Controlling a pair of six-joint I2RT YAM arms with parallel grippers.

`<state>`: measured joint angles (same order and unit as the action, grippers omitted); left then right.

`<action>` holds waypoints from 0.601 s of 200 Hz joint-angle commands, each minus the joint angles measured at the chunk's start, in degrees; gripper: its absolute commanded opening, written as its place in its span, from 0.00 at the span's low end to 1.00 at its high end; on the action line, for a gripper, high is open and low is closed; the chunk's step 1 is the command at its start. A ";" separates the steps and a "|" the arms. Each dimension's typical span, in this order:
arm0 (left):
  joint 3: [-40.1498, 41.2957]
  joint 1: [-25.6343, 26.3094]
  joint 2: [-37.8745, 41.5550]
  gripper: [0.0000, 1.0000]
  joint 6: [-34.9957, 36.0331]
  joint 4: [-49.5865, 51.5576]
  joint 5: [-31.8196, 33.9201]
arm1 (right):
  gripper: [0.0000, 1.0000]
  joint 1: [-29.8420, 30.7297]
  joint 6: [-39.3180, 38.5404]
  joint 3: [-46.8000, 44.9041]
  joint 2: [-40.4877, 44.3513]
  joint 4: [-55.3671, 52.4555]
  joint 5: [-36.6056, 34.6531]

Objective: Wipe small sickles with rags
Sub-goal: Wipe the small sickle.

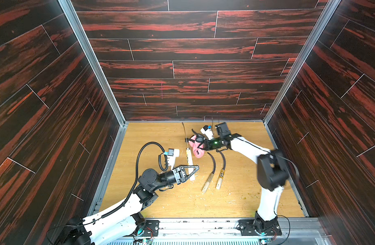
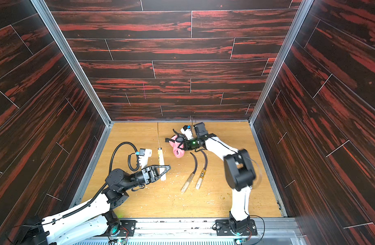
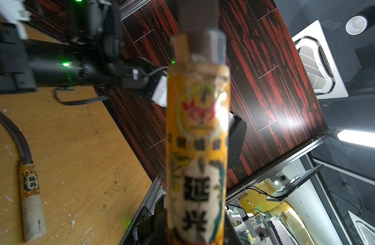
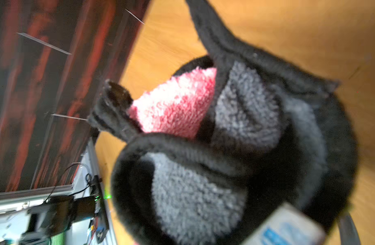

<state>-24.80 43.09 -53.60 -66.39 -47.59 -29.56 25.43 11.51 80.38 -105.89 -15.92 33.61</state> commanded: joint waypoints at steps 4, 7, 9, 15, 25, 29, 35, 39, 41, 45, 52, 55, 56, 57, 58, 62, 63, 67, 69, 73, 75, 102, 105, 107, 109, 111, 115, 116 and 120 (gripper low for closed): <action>-1.09 -0.38 -1.81 0.00 0.42 -3.25 -0.67 | 0.00 0.75 -2.37 -3.79 12.61 2.02 0.67; -1.13 -0.43 -2.18 0.00 0.28 -3.56 -0.75 | 0.00 0.92 -2.75 -4.15 13.73 1.91 0.66; -1.17 -0.39 -2.44 0.00 0.20 -3.80 -0.82 | 0.00 1.00 -3.01 -4.37 14.49 1.76 0.60; -1.30 -0.40 -3.11 0.00 -0.24 -4.72 -1.00 | 0.00 1.24 -3.64 -5.06 16.51 1.48 0.60; -1.52 -0.38 -4.57 0.00 -1.04 -6.32 -1.45 | 0.00 1.63 -4.30 -5.78 19.59 1.27 0.71; -1.63 -0.41 -5.17 0.00 -1.50 -7.15 -1.63 | 0.00 1.72 -4.45 -5.99 20.65 1.25 0.95; -1.64 -0.33 -6.04 0.00 -2.13 -8.52 -1.87 | 0.00 1.88 -4.76 -6.23 22.08 1.29 1.46; -1.72 -0.38 -6.64 0.00 -2.52 -9.48 -1.97 | 0.00 1.97 -4.81 -6.39 22.90 1.33 1.84; -1.74 -0.38 -6.94 0.00 -2.76 -9.87 -1.99 | 0.00 2.05 -4.87 -6.38 23.22 1.33 2.00; -1.79 -0.39 -7.56 0.00 -3.25 -10.71 -2.07 | 0.00 2.15 -4.91 -6.43 23.91 1.26 2.42; -1.88 -0.43 -8.44 0.00 -3.71 -11.79 -2.11 | 0.00 2.38 -5.01 -6.38 24.83 1.16 2.88; -1.92 -0.43 -8.77 0.00 -3.85 -12.12 -2.20 | 0.00 2.49 -5.00 -6.38 25.11 1.09 3.19; -1.92 -0.40 -8.87 0.00 -3.89 -12.24 -2.23 | 0.00 2.50 -5.05 -6.33 25.20 1.04 3.29; -1.96 -0.43 -9.01 0.00 -3.90 -12.34 -2.20 | 0.00 2.51 -5.03 -6.31 25.29 0.96 3.39; -1.94 -0.40 -9.17 0.00 -4.00 -12.39 -2.18 | 0.00 2.56 -5.01 -6.30 25.38 0.89 3.52; -2.09 -0.46 -9.50 0.00 -4.10 -12.74 -2.18 | 0.00 2.68 -5.14 -6.21 25.67 0.73 3.78; -2.10 -0.46 -9.59 0.00 -4.10 -12.81 -2.17 | 0.00 2.78 -5.11 -6.20 25.70 0.68 3.85; -2.10 -0.43 -9.87 0.00 -4.17 -13.14 -2.13 | 0.00 2.89 -5.17 -6.12 25.89 0.44 4.01; -2.14 -0.39 -10.03 0.00 -4.25 -13.27 -2.09 | 0.00 2.99 -5.22 -6.05 26.01 0.30 4.03; -2.18 -0.40 -10.31 0.00 -4.33 -13.41 -2.13 | 0.00 3.11 -5.26 -5.94 26.12 0.05 3.99; -2.25 -0.40 -10.41 0.00 -4.31 -13.45 -2.14 | 0.00 3.24 -5.29 -5.94 26.16 -0.04 3.88; -2.62 -0.42 -11.41 0.00 -4.29 -13.58 -2.14 | 0.00 4.63 -5.86 -5.85 26.60 -0.55 3.10; -2.70 -0.38 -11.49 0.00 -4.37 -13.58 -2.24 | 0.00 4.83 -5.95 -5.85 26.72 -0.55 3.10; -2.71 -0.38 -11.51 0.00 -4.36 -13.58 -2.21 | 0.00 4.99 -6.03 -5.85 26.77 -0.52 3.12; -2.71 -0.44 -11.56 0.00 -4.36 -13.58 -2.24 | 0.00 5.13 -6.14 -5.89 26.80 -0.47 3.02; -2.71 -0.39 -11.60 0.00 -4.36 -13.58 -2.25 | 0.00 5.26 -6.23 -5.86 26.81 -0.39 2.97; -2.80 -0.38 -11.68 0.00 -4.37 -13.58 -2.28 | 0.00 5.60 -6.26 -5.80 26.86 -0.23 3.00; -2.80 -0.38 -11.69 0.00 -4.41 -13.62 -2.31 | 0.00 5.68 -6.29 -5.78 26.82 -0.19 2.98; -2.84 -0.38 -11.74 0.00 -4.36 -13.66 -2.40 | 0.00 5.97 -6.43 -5.70 26.68 -0.13 2.96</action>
<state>-25.63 43.03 -65.41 -70.87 -57.39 -30.87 29.69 6.61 75.11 -80.29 -15.62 36.16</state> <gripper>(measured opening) 0.261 0.145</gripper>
